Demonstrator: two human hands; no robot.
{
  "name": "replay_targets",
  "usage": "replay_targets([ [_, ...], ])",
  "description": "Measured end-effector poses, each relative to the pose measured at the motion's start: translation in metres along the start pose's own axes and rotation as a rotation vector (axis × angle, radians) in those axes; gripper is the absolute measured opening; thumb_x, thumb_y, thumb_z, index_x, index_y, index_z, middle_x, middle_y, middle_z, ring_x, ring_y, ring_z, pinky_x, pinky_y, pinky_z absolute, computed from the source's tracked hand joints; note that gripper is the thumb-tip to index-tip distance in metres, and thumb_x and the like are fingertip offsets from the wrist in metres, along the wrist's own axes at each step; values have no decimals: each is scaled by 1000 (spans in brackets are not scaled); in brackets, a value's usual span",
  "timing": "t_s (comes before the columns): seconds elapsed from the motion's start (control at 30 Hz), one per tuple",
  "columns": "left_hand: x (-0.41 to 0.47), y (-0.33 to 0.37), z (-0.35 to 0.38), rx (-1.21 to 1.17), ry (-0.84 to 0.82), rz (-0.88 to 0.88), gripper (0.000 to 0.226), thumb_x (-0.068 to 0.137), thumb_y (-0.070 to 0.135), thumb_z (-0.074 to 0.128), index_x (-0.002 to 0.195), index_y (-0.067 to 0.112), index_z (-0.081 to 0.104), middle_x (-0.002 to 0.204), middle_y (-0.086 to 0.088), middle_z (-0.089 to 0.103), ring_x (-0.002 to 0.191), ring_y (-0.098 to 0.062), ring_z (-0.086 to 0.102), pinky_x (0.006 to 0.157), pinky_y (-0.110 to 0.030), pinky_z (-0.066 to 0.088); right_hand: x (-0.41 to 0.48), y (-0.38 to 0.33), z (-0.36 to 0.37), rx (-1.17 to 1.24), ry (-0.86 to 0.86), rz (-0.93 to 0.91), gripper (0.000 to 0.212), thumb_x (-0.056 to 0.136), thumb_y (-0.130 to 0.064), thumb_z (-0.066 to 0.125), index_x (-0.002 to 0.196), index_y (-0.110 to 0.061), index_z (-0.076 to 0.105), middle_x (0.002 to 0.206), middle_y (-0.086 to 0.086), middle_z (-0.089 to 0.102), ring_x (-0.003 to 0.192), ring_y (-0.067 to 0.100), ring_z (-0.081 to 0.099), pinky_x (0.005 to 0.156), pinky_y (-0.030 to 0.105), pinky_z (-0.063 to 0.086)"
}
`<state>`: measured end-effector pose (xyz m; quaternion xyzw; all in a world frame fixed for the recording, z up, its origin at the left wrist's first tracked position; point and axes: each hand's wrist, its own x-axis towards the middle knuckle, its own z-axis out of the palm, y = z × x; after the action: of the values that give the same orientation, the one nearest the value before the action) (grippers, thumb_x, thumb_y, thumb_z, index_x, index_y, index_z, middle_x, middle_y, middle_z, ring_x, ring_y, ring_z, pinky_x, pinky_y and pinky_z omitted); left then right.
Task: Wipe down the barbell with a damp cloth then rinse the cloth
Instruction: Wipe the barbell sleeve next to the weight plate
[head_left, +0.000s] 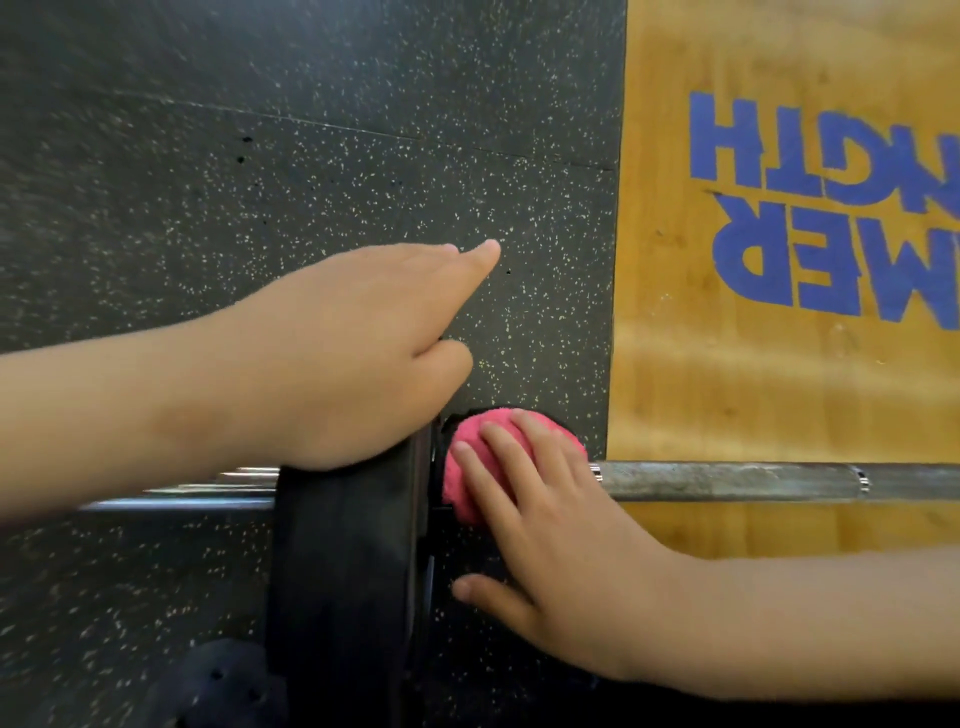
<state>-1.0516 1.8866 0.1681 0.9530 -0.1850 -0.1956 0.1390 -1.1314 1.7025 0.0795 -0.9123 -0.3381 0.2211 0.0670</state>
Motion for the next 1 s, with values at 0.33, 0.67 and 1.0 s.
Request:
replay_targets([
  [0.33, 28, -5, -21, 49, 134, -23, 70, 77, 47, 30, 143, 25, 42, 146, 5, 44, 136, -14, 37, 110, -29, 27, 21, 11, 6, -119, 164, 3, 84, 81, -62, 34, 142, -5, 37, 140, 24, 44, 132, 47, 36, 93, 66, 41],
  [0.67, 35, -2, -7, 173, 180, 151, 63, 74, 35, 33, 125, 9, 61, 133, -5, 58, 132, -20, 45, 111, -33, 27, 49, 30, -6, -42, 230, 13, 76, 79, -54, 44, 140, -11, 33, 138, 15, 43, 129, 42, 38, 90, 56, 45],
  [1.0, 76, -19, -36, 169, 300, 119, 63, 81, 43, 31, 130, 12, 55, 131, -4, 57, 129, -21, 46, 110, -32, 28, 60, 40, -6, -210, 257, 36, 98, 68, -53, 69, 147, -5, 35, 150, 22, 35, 141, 46, 23, 102, 67, 32],
])
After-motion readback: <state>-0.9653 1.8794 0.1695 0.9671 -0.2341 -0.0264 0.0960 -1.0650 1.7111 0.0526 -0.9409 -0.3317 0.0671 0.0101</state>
